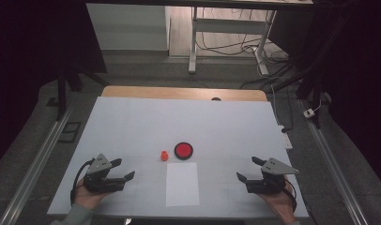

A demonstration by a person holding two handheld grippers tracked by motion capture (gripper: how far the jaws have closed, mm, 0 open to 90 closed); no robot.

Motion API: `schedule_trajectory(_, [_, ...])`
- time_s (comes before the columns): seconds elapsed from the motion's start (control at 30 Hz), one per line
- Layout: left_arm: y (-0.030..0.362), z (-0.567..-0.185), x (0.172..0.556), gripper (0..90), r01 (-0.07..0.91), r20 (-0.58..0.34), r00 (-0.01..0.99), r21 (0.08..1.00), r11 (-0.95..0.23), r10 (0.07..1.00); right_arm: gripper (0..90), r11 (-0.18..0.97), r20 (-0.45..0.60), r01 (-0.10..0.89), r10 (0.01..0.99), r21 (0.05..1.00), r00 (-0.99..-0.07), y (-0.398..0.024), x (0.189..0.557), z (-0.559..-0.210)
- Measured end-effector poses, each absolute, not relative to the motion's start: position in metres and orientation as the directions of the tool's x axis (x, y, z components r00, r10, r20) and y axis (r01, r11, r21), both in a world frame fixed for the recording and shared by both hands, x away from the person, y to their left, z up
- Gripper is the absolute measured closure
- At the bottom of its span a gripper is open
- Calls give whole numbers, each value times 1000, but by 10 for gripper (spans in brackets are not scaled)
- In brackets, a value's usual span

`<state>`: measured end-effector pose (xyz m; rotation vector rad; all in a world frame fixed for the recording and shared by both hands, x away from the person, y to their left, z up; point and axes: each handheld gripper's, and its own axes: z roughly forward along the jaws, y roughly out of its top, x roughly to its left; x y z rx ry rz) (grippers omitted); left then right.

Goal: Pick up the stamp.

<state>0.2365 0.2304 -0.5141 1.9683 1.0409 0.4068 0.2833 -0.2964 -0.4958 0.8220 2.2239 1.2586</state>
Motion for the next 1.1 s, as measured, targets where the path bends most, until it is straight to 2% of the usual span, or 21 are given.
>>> schedule_trajectory(1.1, [222,-508,239,265,500,-77,605,811,-303,793,230,386,-72,273,680,881,-730,-299,279,-497])
